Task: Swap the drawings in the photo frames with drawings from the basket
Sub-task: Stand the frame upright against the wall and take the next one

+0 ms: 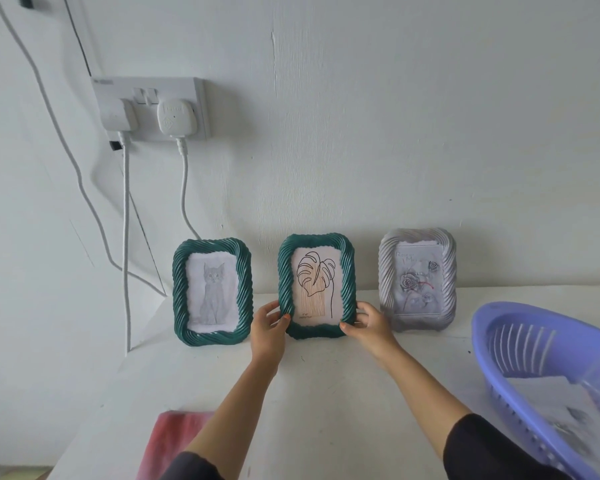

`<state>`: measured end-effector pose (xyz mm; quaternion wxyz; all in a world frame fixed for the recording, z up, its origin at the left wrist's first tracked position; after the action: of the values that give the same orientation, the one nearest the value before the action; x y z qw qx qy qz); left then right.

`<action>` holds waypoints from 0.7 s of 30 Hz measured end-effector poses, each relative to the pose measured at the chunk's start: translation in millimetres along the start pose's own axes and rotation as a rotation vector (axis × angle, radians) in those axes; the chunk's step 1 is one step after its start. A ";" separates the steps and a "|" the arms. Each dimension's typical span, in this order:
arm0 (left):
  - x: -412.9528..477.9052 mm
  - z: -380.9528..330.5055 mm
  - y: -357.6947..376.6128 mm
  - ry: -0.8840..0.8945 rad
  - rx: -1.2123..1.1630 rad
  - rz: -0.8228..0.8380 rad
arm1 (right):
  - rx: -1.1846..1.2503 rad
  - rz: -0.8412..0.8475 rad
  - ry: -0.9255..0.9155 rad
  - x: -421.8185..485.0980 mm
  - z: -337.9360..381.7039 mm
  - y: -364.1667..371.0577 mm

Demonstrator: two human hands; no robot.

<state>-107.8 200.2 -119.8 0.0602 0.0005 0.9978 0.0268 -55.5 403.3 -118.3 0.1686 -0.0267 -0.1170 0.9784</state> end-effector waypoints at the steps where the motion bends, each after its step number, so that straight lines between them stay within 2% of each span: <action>1: -0.4 0.4 -0.3 -0.002 0.011 -0.004 | 0.002 0.017 0.001 -1.8 0.2 1.2; 5: -4.1 1.2 -1.7 -0.004 0.049 -0.029 | 0.037 0.079 0.016 -9.4 1.4 4.8; 9: -18.1 -3.6 -4.5 0.061 0.133 -0.133 | 0.043 0.110 0.133 -19.6 1.2 5.2; 11: -33.3 -11.2 -3.4 0.159 0.164 -0.233 | -0.048 0.092 0.210 -27.9 7.7 2.4; 13: -52.4 -23.3 8.7 0.316 0.186 -0.271 | -0.288 0.082 0.276 -37.4 23.7 -7.0; 15: -69.7 -38.4 30.0 0.473 0.197 -0.227 | -0.541 0.168 0.282 -44.3 52.2 -18.6; 17: -79.8 -56.8 54.4 0.604 0.208 -0.142 | -0.605 0.256 0.222 -46.5 87.2 -34.1; 18: -81.3 -65.7 68.4 0.642 0.209 -0.077 | -0.576 0.247 0.175 -44.5 105.0 -46.5; 19: -80.5 -73.7 83.6 0.642 0.208 0.003 | -0.507 0.196 0.120 -40.2 121.8 -62.8; 21: -75.1 -85.1 114.5 0.558 0.217 0.165 | -0.345 -0.029 -0.014 -27.8 148.2 -107.4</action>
<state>-43.7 309.7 -20.3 -0.2191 0.0806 0.9694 -0.0762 -8.2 459.8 51.5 0.1747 -0.0466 -0.2846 0.9414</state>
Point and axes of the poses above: each hand's wrist, its own x-axis towards the middle knuckle, its own y-axis out of the palm, z = x × y, the point moved 7 cm from there along x, towards the middle knuckle, and after that the axes turned 1 degree about -y, right-handed, at the moved point
